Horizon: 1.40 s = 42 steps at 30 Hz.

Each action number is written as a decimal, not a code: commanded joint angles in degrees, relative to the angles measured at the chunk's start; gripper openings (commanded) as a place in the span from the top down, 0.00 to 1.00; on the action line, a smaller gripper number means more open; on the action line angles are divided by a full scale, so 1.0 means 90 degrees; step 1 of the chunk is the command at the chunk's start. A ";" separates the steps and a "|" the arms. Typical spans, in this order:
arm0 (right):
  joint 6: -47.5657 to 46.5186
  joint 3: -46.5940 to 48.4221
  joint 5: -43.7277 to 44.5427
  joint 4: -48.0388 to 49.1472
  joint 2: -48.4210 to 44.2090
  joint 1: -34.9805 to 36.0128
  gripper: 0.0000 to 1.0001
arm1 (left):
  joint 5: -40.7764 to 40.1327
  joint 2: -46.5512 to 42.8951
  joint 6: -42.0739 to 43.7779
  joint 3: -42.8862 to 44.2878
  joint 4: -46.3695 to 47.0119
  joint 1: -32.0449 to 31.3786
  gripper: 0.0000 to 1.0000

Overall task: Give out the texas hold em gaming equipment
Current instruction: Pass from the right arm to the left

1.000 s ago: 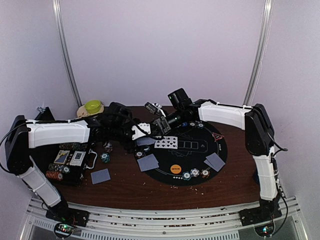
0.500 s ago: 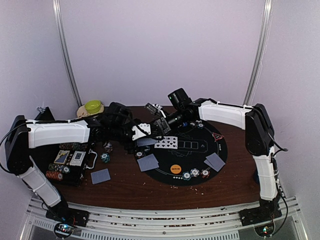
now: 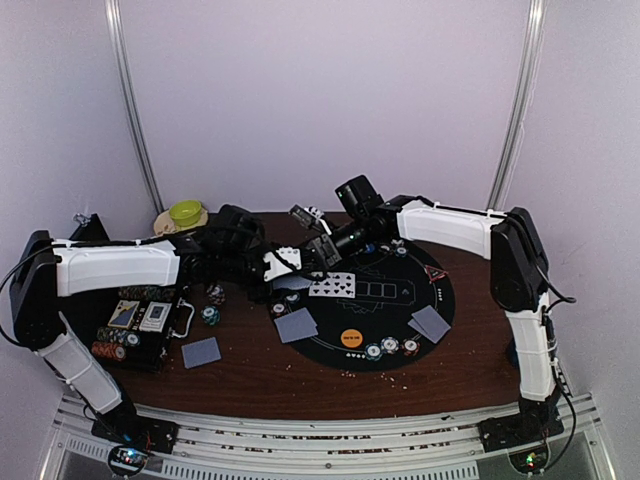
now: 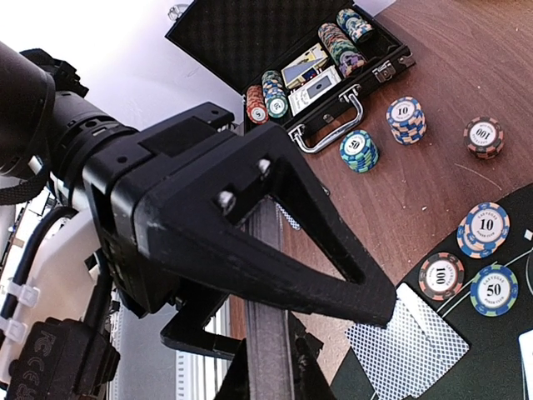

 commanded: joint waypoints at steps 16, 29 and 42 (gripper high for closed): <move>-0.0457 0.0308 0.0247 -0.0436 -0.0129 0.0069 0.75 | -0.0091 0.0060 -0.0045 0.0035 0.0268 0.0013 0.46; -0.1145 0.0422 0.1095 -0.1053 -0.0275 -0.0072 0.75 | 0.0000 0.0033 -0.0044 0.0040 0.0232 0.0007 0.46; -0.1545 0.0349 0.1210 -0.1337 -0.0523 -0.0185 0.76 | 0.0035 0.0049 -0.0045 0.0035 0.0229 0.0002 0.46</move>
